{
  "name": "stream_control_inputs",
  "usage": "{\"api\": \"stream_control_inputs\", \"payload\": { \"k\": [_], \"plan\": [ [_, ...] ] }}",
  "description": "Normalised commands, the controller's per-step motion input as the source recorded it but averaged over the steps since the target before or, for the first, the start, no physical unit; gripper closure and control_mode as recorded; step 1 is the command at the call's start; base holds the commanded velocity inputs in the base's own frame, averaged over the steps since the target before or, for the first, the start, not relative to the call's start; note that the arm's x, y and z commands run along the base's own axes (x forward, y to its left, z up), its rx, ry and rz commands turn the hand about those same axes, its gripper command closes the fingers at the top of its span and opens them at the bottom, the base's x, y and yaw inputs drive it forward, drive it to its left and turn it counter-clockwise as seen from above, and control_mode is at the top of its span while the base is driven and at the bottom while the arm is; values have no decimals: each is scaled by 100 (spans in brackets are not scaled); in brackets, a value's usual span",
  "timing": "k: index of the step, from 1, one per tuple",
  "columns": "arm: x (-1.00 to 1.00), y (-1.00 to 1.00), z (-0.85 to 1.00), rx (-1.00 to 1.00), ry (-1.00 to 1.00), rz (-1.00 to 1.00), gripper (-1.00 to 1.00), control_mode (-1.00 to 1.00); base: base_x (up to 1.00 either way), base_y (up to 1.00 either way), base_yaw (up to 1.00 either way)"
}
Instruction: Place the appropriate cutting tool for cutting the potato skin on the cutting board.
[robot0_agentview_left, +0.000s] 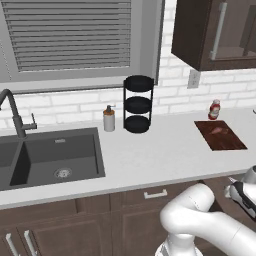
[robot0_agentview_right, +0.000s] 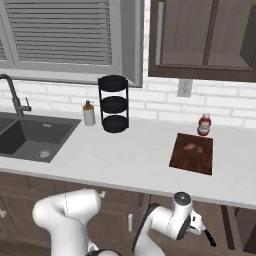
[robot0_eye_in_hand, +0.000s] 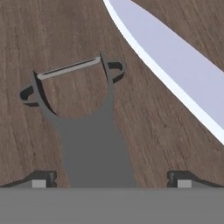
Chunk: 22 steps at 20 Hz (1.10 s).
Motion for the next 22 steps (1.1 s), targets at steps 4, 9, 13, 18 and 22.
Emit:
{"api": "stream_control_inputs", "payload": {
  "k": [4,9,13,18,22],
  "plan": [
    [0,0,0,0,0,0,-100,-100,0,0,0],
    [0,0,0,0,0,0,100,-100,0,0,0],
    [0,0,0,0,0,0,100,-100,0,0,0],
    [0,0,0,0,1,0,100,-100,0,0,0],
    [-20,-13,26,1,4,5,100,-100,0,0,0]
  ]
}}
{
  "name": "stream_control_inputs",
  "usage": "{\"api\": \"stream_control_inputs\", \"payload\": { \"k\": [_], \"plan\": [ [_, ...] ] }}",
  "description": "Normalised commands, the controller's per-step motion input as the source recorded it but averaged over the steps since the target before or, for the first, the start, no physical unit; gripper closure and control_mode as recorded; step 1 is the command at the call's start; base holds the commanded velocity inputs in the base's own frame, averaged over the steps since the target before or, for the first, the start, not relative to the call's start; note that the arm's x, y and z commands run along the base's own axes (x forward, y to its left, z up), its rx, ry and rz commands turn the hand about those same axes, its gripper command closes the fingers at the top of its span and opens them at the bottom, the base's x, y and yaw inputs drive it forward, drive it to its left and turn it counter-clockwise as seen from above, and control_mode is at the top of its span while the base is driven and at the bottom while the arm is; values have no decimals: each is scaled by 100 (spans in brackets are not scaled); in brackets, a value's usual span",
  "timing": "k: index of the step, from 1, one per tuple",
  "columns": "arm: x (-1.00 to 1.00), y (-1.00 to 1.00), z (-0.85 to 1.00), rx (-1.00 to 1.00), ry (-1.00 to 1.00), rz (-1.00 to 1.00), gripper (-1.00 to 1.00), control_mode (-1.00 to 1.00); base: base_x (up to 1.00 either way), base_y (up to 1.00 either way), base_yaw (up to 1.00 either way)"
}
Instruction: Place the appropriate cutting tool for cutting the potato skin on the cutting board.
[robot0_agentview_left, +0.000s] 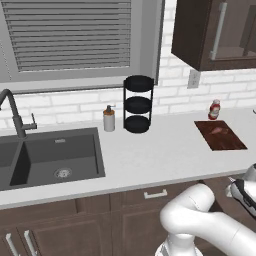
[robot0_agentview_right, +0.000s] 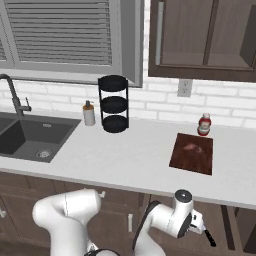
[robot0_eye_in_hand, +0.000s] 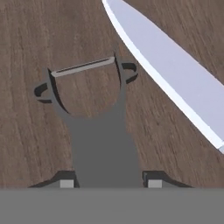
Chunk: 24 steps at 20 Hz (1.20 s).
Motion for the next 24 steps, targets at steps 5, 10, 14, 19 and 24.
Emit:
{"api": "stream_control_inputs", "payload": {
  "k": [5,10,14,19,24],
  "plan": [
    [-35,-28,66,0,0,5,100,-100,0,0,0],
    [-39,-15,35,0,-1,4,100,-100,0,0,0],
    [-43,0,28,4,-2,0,100,-100,0,0,0],
    [-21,0,95,1,0,0,100,-100,0,0,0],
    [-22,0,100,0,0,0,100,-100,0,0,0]
  ]
}}
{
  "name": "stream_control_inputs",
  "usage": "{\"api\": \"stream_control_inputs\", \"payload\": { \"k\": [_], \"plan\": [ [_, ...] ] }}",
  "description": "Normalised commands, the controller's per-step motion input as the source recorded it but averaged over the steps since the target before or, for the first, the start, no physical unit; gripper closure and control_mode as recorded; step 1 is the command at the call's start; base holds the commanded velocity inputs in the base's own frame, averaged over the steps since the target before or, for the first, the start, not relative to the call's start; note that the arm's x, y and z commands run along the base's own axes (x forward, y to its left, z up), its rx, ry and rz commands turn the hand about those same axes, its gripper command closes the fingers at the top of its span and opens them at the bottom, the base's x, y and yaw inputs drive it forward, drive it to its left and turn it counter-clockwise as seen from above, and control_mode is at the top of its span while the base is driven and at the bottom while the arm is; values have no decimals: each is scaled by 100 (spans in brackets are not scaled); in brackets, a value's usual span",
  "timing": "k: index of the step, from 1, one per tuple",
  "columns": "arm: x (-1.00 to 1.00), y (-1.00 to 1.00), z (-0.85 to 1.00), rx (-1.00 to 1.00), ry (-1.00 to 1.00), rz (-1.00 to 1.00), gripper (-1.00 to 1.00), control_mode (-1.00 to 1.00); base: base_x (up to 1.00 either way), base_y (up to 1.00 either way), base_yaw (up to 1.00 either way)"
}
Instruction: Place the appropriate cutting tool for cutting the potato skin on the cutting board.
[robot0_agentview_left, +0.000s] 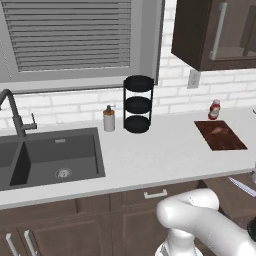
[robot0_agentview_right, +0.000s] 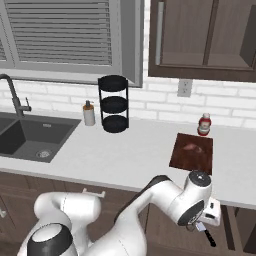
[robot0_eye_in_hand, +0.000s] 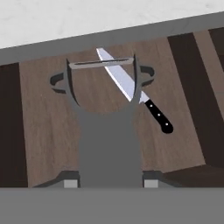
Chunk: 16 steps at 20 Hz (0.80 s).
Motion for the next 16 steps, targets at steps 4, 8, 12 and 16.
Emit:
{"api": "stream_control_inputs", "payload": {
  "k": [4,8,12,16],
  "plan": [
    [-10,0,100,0,0,0,100,-100,0,0,0],
    [-1,0,99,0,-22,0,100,-100,0,0,0],
    [1,0,84,0,-36,0,100,-100,0,0,0],
    [68,23,38,-5,-16,-7,100,-100,0,0,0]
  ]
}}
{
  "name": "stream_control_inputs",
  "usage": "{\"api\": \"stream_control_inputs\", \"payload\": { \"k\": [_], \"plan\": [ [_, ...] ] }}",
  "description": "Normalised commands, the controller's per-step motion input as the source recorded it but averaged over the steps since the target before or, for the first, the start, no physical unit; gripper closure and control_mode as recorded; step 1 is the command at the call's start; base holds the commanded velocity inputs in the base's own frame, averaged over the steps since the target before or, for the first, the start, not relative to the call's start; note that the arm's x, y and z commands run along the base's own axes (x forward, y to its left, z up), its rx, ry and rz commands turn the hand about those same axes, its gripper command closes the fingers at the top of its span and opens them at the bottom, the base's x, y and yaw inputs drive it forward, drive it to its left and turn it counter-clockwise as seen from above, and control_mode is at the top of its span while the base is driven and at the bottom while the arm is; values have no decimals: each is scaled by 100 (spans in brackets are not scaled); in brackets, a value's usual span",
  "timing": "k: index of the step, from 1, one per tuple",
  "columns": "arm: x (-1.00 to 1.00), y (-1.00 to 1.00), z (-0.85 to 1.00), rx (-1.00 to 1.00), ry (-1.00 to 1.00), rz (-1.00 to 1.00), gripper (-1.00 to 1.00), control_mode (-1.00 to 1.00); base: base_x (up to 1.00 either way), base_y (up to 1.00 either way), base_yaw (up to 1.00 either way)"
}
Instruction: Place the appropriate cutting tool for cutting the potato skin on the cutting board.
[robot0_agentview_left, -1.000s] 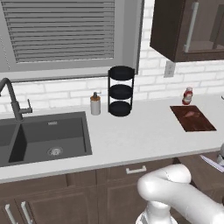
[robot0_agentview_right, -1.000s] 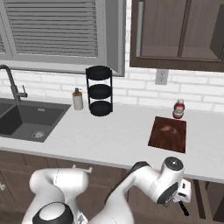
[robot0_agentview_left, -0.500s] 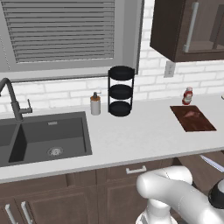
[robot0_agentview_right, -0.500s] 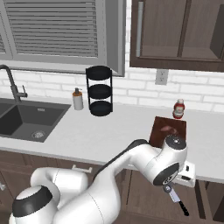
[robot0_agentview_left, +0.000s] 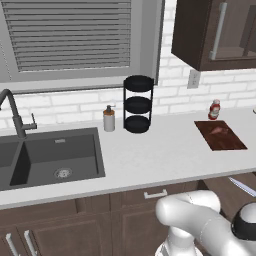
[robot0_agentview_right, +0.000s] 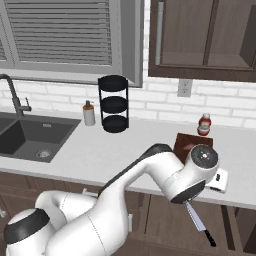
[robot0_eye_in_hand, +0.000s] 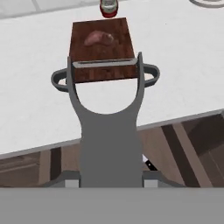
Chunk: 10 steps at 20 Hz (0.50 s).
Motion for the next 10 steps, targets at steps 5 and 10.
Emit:
{"api": "stream_control_inputs", "payload": {
  "k": [5,10],
  "plan": [
    [100,57,32,-15,0,-14,100,-100,0,0,0],
    [99,34,26,-11,1,-12,100,-100,0,0,0]
  ]
}}
